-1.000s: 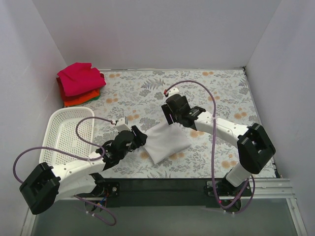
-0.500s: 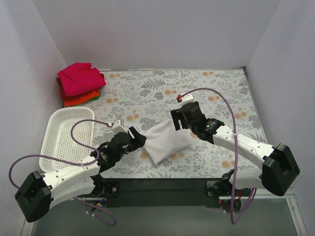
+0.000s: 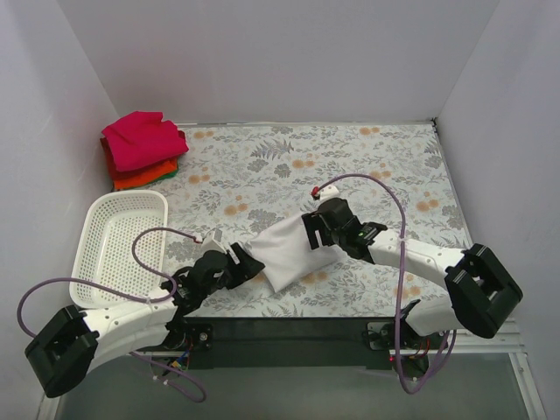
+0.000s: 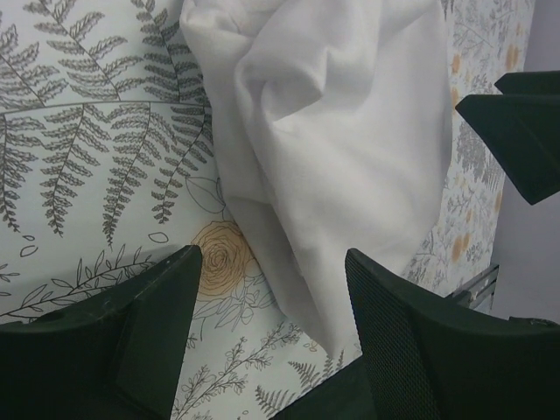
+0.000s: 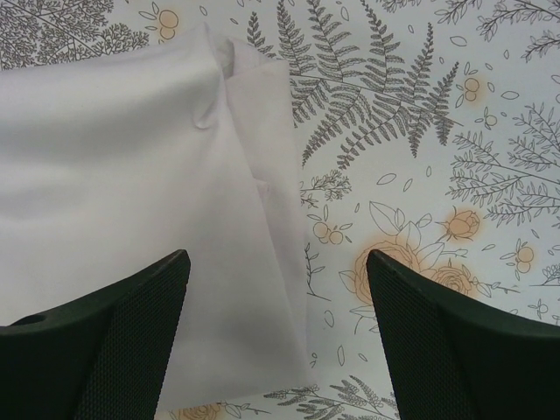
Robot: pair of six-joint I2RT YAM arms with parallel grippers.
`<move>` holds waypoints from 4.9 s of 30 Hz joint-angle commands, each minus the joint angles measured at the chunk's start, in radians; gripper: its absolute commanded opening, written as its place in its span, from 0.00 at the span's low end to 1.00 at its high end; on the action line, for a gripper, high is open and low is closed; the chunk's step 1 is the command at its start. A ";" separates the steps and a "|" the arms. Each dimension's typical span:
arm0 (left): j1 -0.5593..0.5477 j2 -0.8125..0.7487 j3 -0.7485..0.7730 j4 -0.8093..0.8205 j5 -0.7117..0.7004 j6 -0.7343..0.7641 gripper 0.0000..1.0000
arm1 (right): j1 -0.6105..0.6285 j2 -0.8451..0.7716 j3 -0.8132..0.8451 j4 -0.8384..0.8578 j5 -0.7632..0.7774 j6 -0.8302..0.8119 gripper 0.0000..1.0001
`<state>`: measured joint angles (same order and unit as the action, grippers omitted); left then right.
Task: Fold and stack the t-shirts
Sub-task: Neatly place the folded tshirt to the corner
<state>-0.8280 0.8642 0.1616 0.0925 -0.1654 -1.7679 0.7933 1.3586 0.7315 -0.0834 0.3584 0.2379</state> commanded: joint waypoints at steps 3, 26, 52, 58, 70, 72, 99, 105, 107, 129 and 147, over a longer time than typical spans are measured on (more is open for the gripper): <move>0.004 0.064 -0.028 0.119 0.075 -0.053 0.62 | 0.006 0.040 -0.020 0.074 -0.018 0.026 0.74; 0.003 0.464 -0.062 0.519 0.152 -0.100 0.63 | 0.096 0.139 -0.087 0.119 -0.076 0.118 0.70; 0.004 0.590 0.255 0.181 -0.075 0.162 0.00 | 0.113 0.034 -0.084 0.085 0.008 0.087 0.72; 0.073 0.509 0.446 -0.052 -0.132 0.402 0.00 | 0.043 -0.102 -0.032 0.047 0.047 0.014 0.74; 0.352 0.717 0.824 -0.178 0.056 0.795 0.00 | -0.057 -0.274 -0.046 0.073 -0.002 -0.052 0.76; 0.404 0.765 0.893 -0.207 0.112 0.872 0.00 | -0.062 -0.289 -0.063 0.076 -0.015 -0.052 0.76; 0.940 1.262 2.016 -0.617 0.438 1.079 0.00 | -0.089 -0.312 -0.190 0.235 -0.211 -0.055 0.76; 1.003 1.263 2.080 -0.665 0.469 1.108 0.00 | -0.089 -0.288 -0.193 0.254 -0.236 -0.055 0.76; 1.024 1.260 2.067 -0.654 0.474 1.114 0.00 | -0.089 -0.286 -0.195 0.255 -0.240 -0.055 0.76; 1.153 1.319 1.788 -0.474 0.216 1.142 0.00 | -0.091 -0.289 -0.204 0.263 -0.260 -0.058 0.76; 1.165 1.343 1.825 -0.543 0.106 1.069 0.51 | -0.089 -0.285 -0.207 0.277 -0.280 -0.061 0.76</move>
<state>0.3229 2.2402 1.9415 -0.3882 -0.0051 -0.6678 0.7071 1.0863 0.5198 0.1390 0.0868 0.1833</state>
